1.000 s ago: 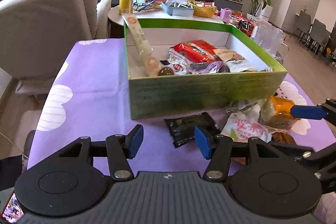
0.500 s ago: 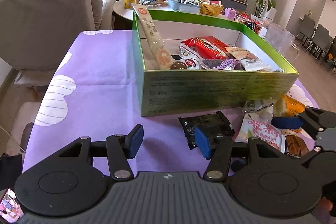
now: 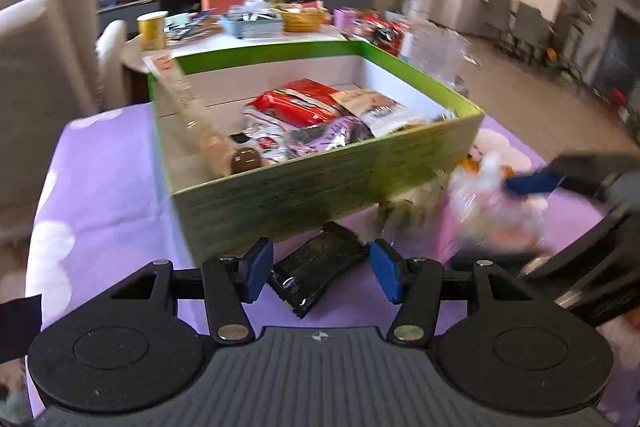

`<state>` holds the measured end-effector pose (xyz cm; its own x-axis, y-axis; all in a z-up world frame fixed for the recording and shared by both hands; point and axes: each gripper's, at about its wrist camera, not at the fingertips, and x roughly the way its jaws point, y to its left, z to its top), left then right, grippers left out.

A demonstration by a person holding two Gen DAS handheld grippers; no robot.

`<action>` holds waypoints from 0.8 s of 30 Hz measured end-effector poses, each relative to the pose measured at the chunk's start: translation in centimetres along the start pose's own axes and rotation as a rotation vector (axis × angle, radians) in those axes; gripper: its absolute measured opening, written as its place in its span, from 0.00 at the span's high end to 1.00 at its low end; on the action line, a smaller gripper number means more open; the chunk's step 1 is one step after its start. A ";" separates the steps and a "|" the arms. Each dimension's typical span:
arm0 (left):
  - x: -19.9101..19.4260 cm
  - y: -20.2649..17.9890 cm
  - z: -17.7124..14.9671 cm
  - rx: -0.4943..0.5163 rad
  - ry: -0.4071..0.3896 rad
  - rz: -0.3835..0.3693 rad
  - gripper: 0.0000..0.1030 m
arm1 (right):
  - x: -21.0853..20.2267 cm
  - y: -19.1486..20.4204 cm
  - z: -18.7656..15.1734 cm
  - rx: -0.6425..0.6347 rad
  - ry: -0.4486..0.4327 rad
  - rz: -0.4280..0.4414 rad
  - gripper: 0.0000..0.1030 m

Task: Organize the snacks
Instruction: 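Grasp the black wrapped bar with left tool while right tool grasps pink pouch, then lower black bar and pink pouch into the green box and open both tools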

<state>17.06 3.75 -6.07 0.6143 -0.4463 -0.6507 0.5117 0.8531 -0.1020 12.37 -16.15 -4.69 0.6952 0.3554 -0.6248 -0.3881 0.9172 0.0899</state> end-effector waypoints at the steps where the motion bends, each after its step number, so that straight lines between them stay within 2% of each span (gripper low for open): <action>1: 0.5 -0.2 0.1 0.024 0.010 0.003 0.50 | -1.0 -0.3 0.1 0.011 -0.022 -0.004 0.42; 5: 2.5 -0.2 0.6 0.085 0.056 0.014 0.50 | -3.2 -1.1 0.5 0.031 -0.070 -0.047 0.41; 7: 3.4 -0.1 0.6 0.099 0.089 -0.020 0.50 | -3.6 -1.4 0.5 0.038 -0.080 -0.072 0.41; 11: 3.6 -0.9 0.1 0.165 0.079 -0.012 0.49 | -3.4 -2.0 0.6 0.069 -0.074 -0.095 0.41; 13: 3.4 -0.9 -0.2 0.141 0.074 -0.002 0.51 | -3.1 -2.2 0.7 0.083 -0.066 -0.105 0.41; 17: 2.0 -1.0 -1.1 0.080 0.056 0.038 0.74 | -3.2 -2.0 0.6 0.094 -0.068 -0.093 0.41; 20: 0.9 -1.2 -1.9 0.024 0.051 0.033 0.75 | -3.5 -1.7 0.5 0.090 -0.079 -0.076 0.41; 24: -1.4 -2.0 -2.7 -0.052 0.005 0.065 0.75 | -4.0 -1.6 0.5 0.090 -0.088 -0.069 0.41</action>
<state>13.58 3.43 -6.99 0.6422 -0.3880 -0.6611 0.4385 0.8934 -0.0983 10.52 -18.91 -1.96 0.7699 0.3020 -0.5621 -0.2846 0.9510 0.1211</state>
